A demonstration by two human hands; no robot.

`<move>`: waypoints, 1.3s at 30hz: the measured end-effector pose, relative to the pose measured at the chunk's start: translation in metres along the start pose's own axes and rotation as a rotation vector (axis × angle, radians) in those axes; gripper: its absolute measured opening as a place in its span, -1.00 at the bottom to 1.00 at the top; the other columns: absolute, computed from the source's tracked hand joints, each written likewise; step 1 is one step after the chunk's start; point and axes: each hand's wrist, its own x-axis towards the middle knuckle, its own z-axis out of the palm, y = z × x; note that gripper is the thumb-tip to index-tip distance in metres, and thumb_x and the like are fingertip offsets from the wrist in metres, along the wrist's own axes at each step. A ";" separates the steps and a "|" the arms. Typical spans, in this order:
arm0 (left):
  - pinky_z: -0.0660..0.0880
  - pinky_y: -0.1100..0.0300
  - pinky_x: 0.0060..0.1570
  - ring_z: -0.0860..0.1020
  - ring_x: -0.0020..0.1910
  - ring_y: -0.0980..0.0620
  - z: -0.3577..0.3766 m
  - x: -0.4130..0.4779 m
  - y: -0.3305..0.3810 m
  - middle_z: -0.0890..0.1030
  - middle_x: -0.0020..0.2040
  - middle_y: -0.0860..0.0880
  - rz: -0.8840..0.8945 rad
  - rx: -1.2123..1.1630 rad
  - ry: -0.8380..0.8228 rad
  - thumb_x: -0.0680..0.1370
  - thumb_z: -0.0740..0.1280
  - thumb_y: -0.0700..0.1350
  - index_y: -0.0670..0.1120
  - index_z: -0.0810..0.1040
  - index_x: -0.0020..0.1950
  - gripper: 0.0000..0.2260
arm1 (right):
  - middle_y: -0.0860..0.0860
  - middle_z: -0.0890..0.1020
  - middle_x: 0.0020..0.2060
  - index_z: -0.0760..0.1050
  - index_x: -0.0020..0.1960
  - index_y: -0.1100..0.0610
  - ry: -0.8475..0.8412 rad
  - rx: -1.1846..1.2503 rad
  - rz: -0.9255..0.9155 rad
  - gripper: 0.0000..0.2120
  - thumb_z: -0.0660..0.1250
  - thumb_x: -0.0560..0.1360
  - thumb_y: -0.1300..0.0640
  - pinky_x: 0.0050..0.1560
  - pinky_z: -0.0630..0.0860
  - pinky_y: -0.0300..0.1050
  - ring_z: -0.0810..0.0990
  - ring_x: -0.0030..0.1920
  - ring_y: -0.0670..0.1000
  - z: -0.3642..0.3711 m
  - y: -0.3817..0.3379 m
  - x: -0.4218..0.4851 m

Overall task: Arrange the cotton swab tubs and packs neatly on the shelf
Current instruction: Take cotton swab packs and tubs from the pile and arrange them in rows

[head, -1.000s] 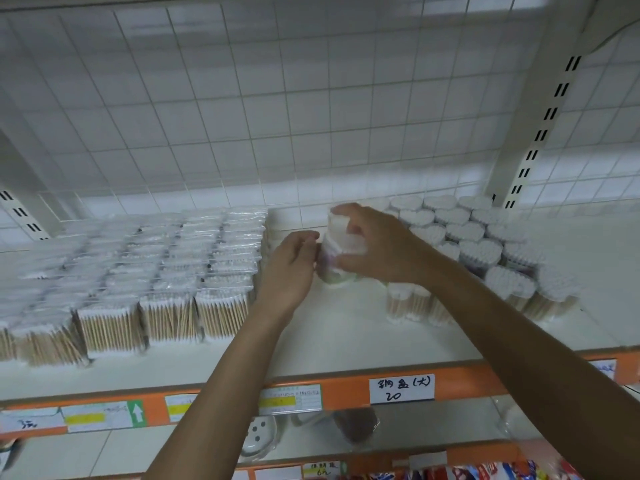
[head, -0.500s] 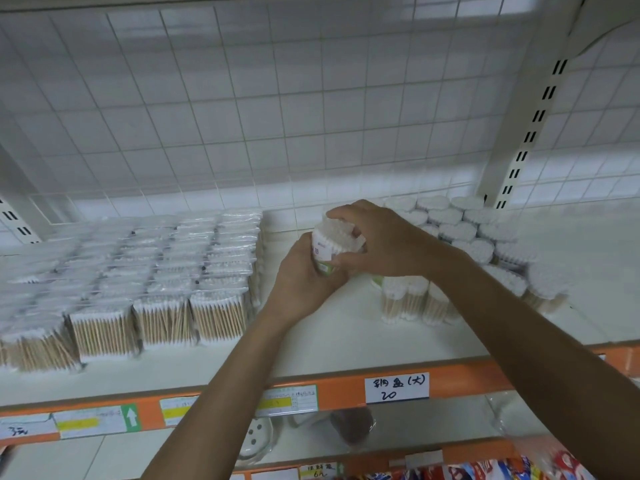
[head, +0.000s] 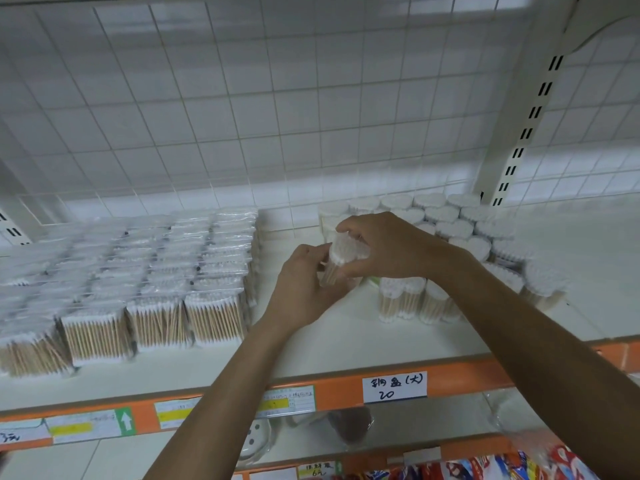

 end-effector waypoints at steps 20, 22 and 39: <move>0.38 0.21 -0.27 0.59 -0.16 -0.06 0.042 0.000 -0.003 0.62 -0.18 -0.08 -0.272 0.149 -0.039 0.38 0.47 0.04 -0.12 0.51 -0.12 -0.72 | 0.08 0.55 0.11 0.50 0.21 0.19 -0.112 -0.210 0.045 -0.59 0.43 0.42 0.05 0.13 0.45 0.00 0.53 0.08 0.08 0.008 0.027 0.001; 0.36 0.23 -0.25 0.59 -0.14 -0.06 0.041 0.000 -0.002 0.62 -0.15 -0.08 -0.283 0.159 -0.052 0.39 0.47 0.02 -0.12 0.52 -0.08 -0.73 | 0.11 0.58 0.04 0.54 0.12 0.21 -0.106 -0.221 0.046 -0.65 0.42 0.41 0.05 0.07 0.47 0.04 0.55 0.02 0.10 0.010 0.028 0.001; 0.51 0.02 0.07 0.57 0.07 -0.05 0.008 -0.003 0.020 0.60 0.10 -0.06 -0.294 0.126 -0.100 0.40 0.47 0.04 -0.15 0.49 0.19 -0.54 | 0.05 0.48 0.28 0.43 0.32 0.12 0.034 -0.152 0.010 -0.58 0.33 0.50 0.01 0.16 0.36 -0.16 0.46 0.23 0.03 0.008 0.012 0.002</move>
